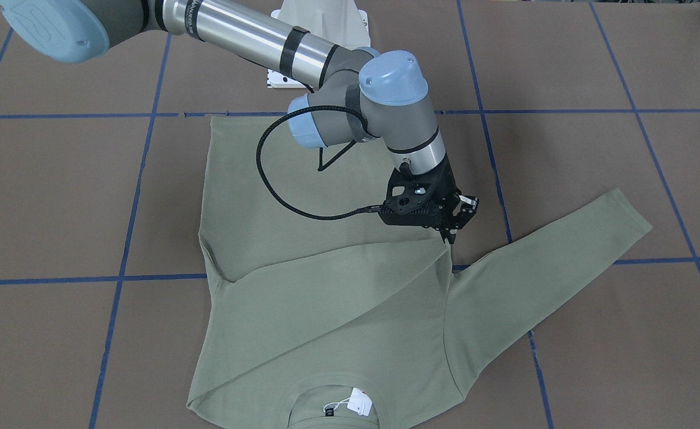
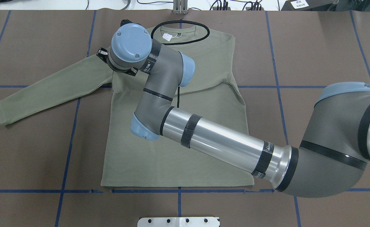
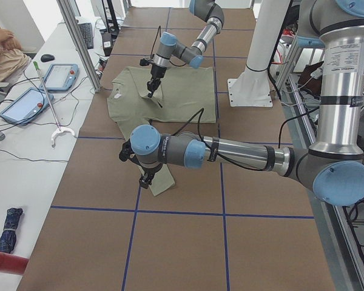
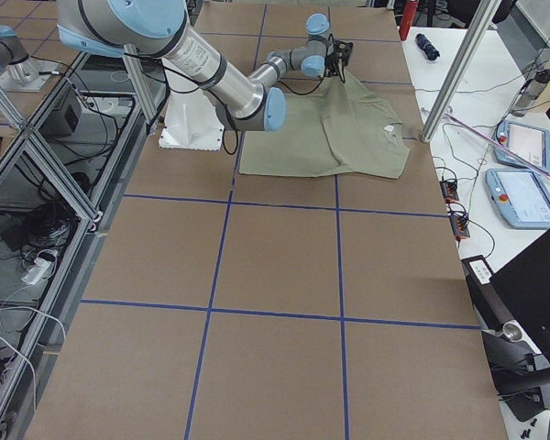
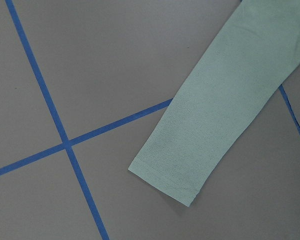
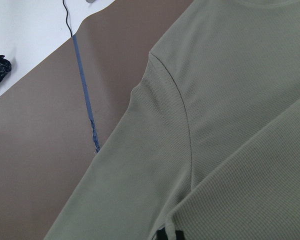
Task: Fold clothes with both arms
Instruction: 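Lay the sleeve down near the collar and open the right gripper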
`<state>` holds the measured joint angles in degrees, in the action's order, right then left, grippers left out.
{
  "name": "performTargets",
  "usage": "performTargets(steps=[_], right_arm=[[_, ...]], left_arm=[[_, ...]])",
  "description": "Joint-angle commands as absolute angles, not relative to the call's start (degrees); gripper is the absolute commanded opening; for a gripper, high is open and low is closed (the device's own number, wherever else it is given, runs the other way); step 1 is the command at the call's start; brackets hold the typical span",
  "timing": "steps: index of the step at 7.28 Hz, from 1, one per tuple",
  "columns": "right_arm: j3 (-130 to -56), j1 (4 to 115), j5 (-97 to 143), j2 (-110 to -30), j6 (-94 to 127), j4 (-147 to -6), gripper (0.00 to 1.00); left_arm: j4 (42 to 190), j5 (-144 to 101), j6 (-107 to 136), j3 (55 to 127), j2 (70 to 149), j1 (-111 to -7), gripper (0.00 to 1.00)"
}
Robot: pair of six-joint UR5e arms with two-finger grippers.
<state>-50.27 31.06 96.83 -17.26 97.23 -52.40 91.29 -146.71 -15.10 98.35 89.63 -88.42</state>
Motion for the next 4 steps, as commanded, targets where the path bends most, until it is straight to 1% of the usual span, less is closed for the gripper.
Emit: performTargets(steps=[1,2,3,4], right_arm=[[-45.7,31.0,94.7,-14.7,97.3,-51.1,0.35],[-45.6,31.0,94.2,-14.7,97.3,-51.1,0.93],[-45.1,30.9,93.3,-14.5,98.6,-51.1,0.97],[-44.8,30.9,93.3,-13.9,99.7,-51.1,0.98]], left_arm=[[91.3,-146.7,-13.2,98.4,89.9,-88.4,1.00],[91.4,-146.8,-10.7,98.4,90.1,-88.3,1.00],[91.3,-146.8,-10.2,98.3,90.1,-88.3,1.00],[91.7,-147.0,-6.3,98.5,90.2,-88.1,1.00]])
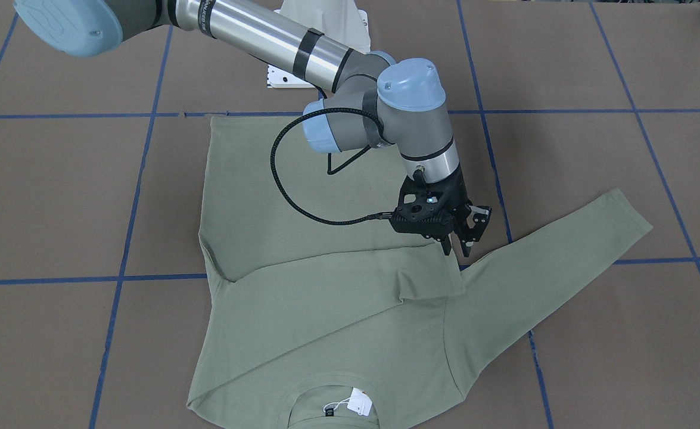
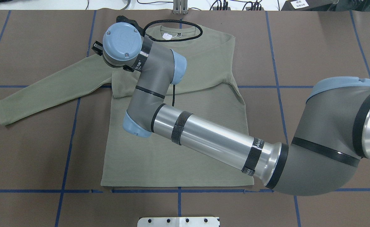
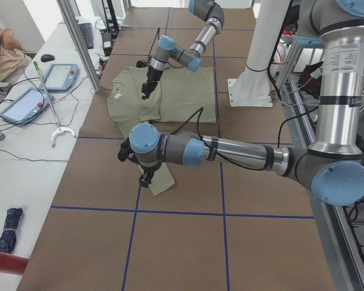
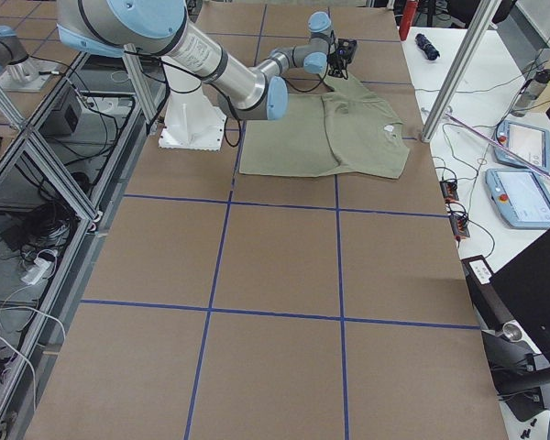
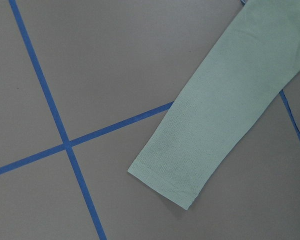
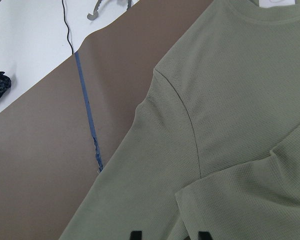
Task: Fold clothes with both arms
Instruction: 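Lay the sleeve down near the collar and open the right gripper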
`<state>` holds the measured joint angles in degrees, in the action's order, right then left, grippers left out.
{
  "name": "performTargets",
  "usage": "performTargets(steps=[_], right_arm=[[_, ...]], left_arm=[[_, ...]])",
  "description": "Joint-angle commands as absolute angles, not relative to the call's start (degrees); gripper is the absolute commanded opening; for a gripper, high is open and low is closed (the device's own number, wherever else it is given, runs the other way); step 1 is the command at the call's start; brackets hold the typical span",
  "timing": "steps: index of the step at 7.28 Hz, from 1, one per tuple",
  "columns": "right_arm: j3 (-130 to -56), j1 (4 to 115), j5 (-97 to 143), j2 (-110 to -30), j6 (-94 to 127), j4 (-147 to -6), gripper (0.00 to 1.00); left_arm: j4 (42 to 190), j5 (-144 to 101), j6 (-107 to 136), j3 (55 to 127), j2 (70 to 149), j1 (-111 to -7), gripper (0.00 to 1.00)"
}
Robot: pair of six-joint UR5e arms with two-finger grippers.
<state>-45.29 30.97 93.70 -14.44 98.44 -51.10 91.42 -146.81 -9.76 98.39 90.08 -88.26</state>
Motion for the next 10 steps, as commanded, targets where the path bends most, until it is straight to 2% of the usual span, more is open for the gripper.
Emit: performTargets(steps=[1,2,4,7,9,10], right_arm=[[-46.2,31.0,94.2,-13.5,101.7,-51.4,0.99],[-51.1,31.5,96.7,-15.5,102.7,-52.3,0.99],[-71.0,35.0,102.8,-29.5,102.3,-61.4,0.99],[-85.3,41.8,112.1,-47.3,98.1,-61.6,0.99],[-95.3,44.5,114.1,-58.0,96.9,-61.5,0.99],[-97.6,46.4,116.2,-61.4,96.9,-61.5,0.99]], left_arm=[[95.3,-146.7,-3.1,97.0,90.0,-87.7,1.00],[98.9,-147.1,-1.2,93.6,90.1,-87.6,1.00],[106.7,-146.3,5.5,90.7,90.1,-83.3,1.00],[121.1,-144.6,11.5,78.5,91.7,-78.9,1.00],[130.8,-139.6,20.5,73.9,92.9,-73.7,0.99],[133.0,-138.4,23.8,72.1,94.3,-71.7,0.95]])
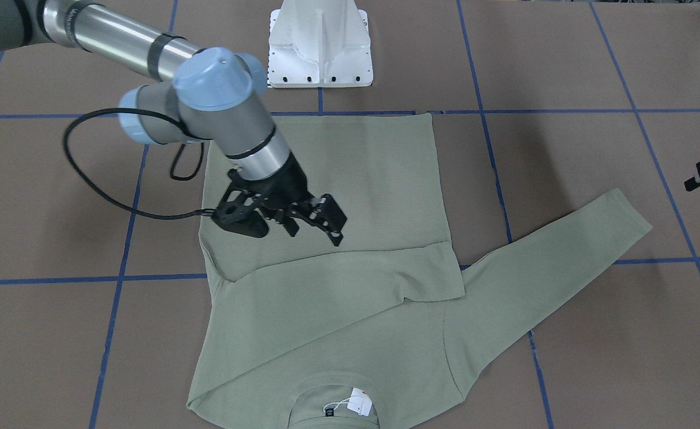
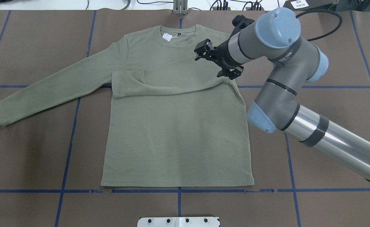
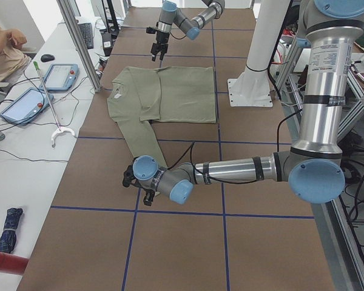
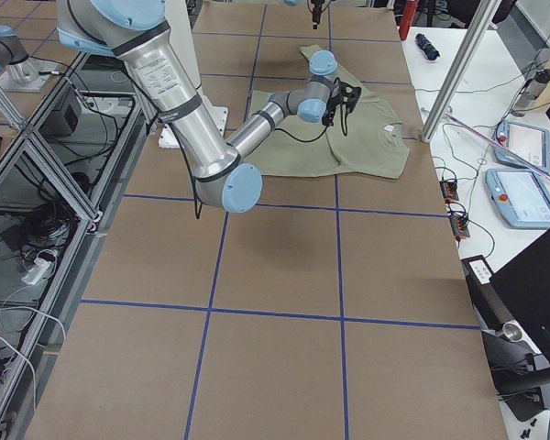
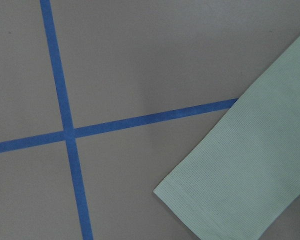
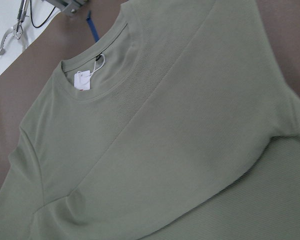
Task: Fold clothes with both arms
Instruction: 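Withdraw the right gripper while the left gripper reaches the other sleeve cuff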
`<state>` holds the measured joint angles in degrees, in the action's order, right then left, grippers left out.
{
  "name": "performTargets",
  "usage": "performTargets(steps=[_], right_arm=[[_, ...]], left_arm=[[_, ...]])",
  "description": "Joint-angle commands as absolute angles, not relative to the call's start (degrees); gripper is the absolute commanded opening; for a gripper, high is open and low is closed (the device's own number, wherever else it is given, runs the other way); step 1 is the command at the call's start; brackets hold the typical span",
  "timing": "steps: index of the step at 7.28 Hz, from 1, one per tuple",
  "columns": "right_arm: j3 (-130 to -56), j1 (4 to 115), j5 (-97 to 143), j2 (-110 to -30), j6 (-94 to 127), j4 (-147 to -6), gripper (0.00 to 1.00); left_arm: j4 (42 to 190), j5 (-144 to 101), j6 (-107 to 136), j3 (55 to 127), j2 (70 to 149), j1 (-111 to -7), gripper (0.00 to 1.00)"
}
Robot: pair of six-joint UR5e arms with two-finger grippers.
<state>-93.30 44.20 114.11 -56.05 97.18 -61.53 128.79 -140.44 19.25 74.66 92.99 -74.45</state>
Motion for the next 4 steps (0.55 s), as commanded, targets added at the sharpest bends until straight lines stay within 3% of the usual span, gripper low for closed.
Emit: performTargets(steps=[1,4], right_arm=[[-97.9,48.0,118.2,-62.3,96.4,-61.5,0.99],[-99.9,48.2,118.0,-65.6,94.8,-61.4,0.99]], left_arm=[[133.0,-138.3,25.6,72.0,94.6,-70.3,0.89],[132.7,-137.5,27.1,69.5,96.5,-67.7,0.82]])
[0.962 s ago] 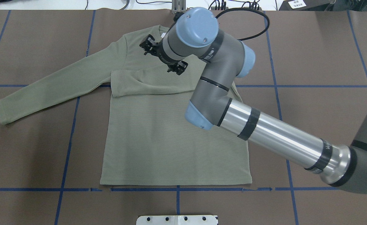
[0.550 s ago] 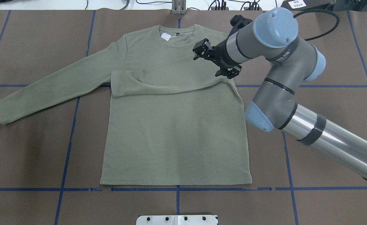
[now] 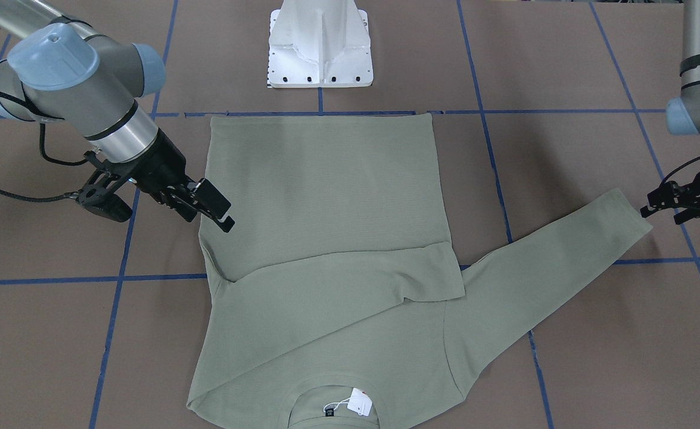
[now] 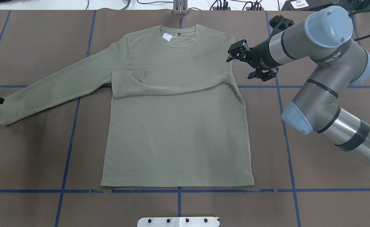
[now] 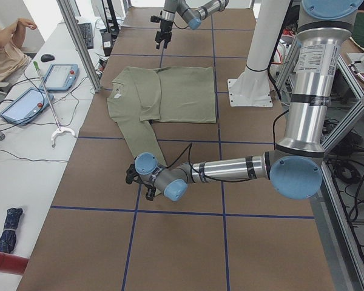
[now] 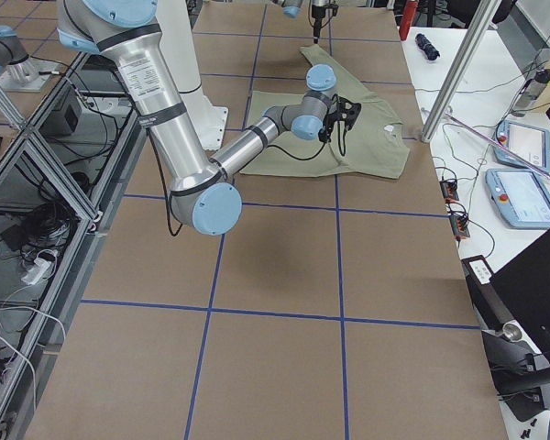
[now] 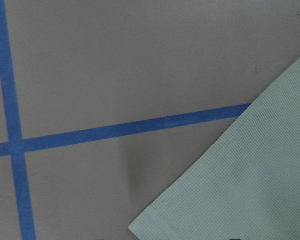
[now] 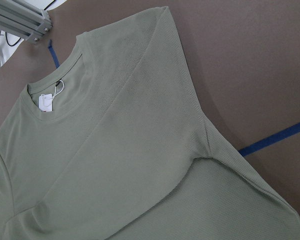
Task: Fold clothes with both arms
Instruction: 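Withdraw the right gripper while the left gripper reaches the other sleeve cuff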
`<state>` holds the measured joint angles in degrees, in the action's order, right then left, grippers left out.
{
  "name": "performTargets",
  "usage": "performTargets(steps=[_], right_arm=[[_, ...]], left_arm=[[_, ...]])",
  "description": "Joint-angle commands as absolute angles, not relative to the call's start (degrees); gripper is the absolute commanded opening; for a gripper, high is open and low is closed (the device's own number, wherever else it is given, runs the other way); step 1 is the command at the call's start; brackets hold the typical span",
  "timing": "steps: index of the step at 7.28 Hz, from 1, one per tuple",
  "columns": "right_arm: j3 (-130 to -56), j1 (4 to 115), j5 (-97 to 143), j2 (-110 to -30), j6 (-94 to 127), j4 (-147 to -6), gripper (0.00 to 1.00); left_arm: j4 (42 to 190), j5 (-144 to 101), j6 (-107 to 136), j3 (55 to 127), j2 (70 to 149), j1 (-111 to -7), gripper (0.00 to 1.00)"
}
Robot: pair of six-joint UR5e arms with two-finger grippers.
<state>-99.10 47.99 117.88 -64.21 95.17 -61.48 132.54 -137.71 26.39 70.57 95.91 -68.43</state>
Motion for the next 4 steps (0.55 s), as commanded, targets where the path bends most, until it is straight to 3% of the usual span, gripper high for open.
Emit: performTargets(steps=[1,4], right_arm=[[-100.0,48.1,118.0,-65.6,94.8,-61.4,0.99],[-101.0,48.2,117.9,-65.7,94.9,-61.5,0.99]], left_arm=[[132.5,-137.5,27.1,69.4,96.5,-67.6,0.79],[132.4,-135.1,27.1,68.7,96.4,-67.6,0.72]])
